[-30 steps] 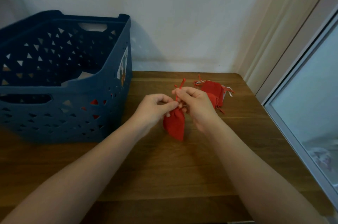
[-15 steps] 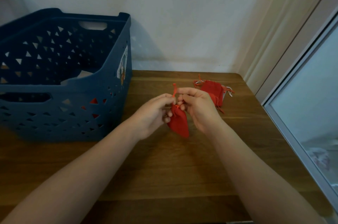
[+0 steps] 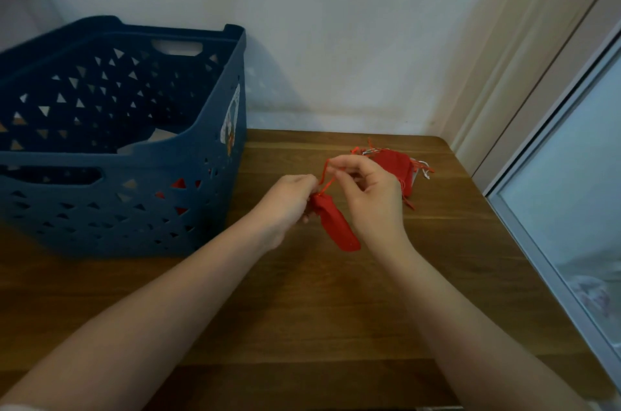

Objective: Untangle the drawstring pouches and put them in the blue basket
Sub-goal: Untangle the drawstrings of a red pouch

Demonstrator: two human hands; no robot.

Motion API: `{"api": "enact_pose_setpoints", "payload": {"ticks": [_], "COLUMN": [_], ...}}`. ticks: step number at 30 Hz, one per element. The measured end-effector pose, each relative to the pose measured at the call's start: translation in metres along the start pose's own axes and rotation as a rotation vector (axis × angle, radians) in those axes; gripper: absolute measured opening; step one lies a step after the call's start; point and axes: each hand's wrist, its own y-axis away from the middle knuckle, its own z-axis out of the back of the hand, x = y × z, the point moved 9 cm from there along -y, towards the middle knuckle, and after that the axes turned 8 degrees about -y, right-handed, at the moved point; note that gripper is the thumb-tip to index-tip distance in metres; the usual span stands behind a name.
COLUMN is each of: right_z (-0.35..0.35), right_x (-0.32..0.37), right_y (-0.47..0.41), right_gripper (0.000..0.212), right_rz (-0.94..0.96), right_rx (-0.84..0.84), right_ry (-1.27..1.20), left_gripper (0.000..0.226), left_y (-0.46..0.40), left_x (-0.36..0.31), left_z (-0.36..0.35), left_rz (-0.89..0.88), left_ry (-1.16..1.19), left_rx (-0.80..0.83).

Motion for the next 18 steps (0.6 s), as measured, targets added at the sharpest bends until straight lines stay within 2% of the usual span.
{"api": "enact_pose_setpoints", "payload": {"ticks": [4, 7, 9, 12, 14, 18], "right_z": [0.001, -0.015, -0.021, -0.024, -0.026, -0.033], "right_x": [0.022, 0.044, 0.041, 0.016, 0.008, 0.008], "right_y": [0.009, 0.015, 0.007, -0.006, -0.008, -0.008], "right_gripper": [0.018, 0.019, 0.019, 0.018, 0.018, 0.023], "right_rz": [0.232, 0.433, 0.326, -0.032, -0.107, -0.140], "right_rx": [-0.041, 0.101, 0.174, 0.228, 0.261, 0.296], "right_ry": [0.200, 0.292, 0.251, 0.117, 0.102, -0.029], "left_gripper": [0.029, 0.039, 0.037, 0.027, 0.028, 0.034], "left_y": [0.001, 0.006, 0.010, 0.013, 0.017, 0.022], "left_x": [-0.001, -0.004, -0.008, -0.015, -0.018, -0.022], "left_z": [0.008, 0.008, 0.007, 0.008, 0.008, 0.002], "left_rz": [0.015, -0.047, -0.123, -0.252, -0.313, -0.414], "left_ry": [0.034, -0.018, -0.047, -0.113, -0.164, -0.331], "left_rx": [-0.042, -0.010, 0.015, 0.008, 0.005, 0.043]}}
